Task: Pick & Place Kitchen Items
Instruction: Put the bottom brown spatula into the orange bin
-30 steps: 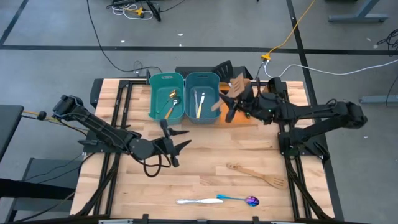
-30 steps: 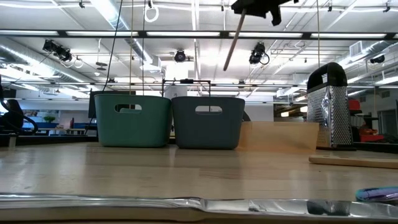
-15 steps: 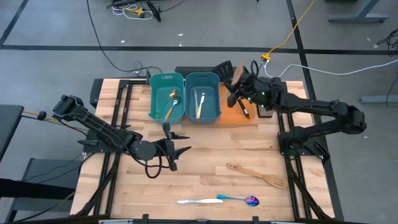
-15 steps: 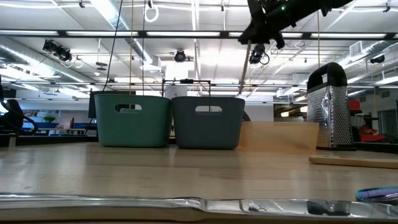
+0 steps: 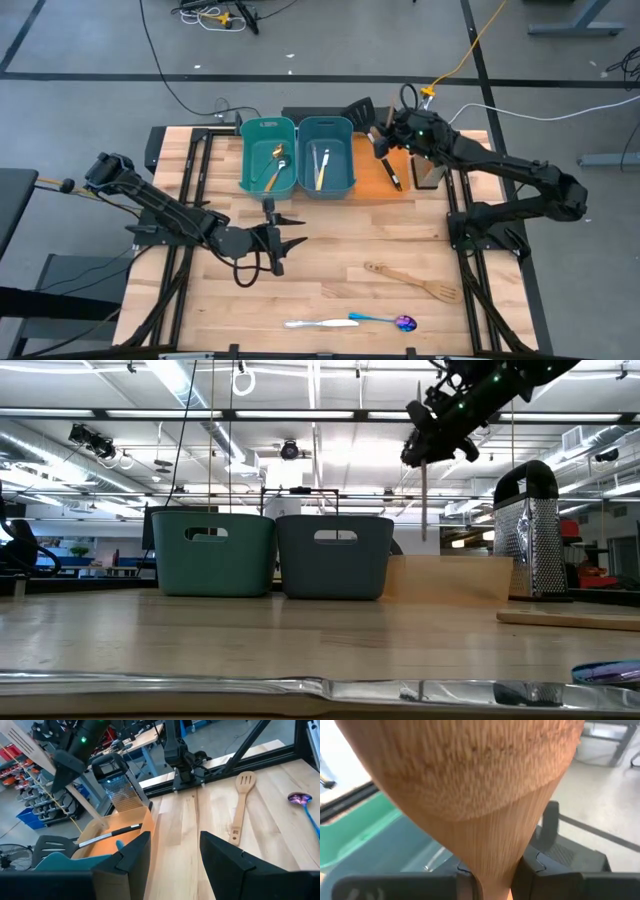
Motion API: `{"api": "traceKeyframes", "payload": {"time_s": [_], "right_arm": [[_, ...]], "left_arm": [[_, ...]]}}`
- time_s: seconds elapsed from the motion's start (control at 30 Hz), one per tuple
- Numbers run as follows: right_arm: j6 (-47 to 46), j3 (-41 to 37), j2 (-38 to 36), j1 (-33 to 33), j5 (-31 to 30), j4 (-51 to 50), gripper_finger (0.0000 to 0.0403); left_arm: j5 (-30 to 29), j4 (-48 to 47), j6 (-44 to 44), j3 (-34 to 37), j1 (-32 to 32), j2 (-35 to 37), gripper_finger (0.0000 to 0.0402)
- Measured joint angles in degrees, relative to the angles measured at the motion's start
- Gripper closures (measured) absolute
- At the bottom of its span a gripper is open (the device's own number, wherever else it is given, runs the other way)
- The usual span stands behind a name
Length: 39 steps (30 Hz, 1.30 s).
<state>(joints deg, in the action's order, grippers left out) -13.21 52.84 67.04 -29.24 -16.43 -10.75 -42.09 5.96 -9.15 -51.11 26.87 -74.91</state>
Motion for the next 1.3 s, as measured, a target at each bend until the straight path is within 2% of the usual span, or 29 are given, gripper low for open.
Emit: {"api": "traceKeyframes", "payload": {"time_s": [0.37, 0.97, 1.3], "right_arm": [[-0.94, 0.0, 2.58, -3.6, 2.37, -10.0, 0.033], [-1.16, 0.0, 8.31, -8.18, 9.41, -17.58, 0.033], [-2.43, 0.0, 8.31, -9.76, 9.86, -20.83, 0.033]], "left_arm": [[-0.01, 0.04, 0.02, 0.0, -0.02, 0.0, 0.0225], [-0.02, 0.0, 0.07, 0.0, -0.02, 0.0, 0.0225], [-0.02, -0.34, 1.21, 0.0, -0.02, -0.04, 0.0225]]}}
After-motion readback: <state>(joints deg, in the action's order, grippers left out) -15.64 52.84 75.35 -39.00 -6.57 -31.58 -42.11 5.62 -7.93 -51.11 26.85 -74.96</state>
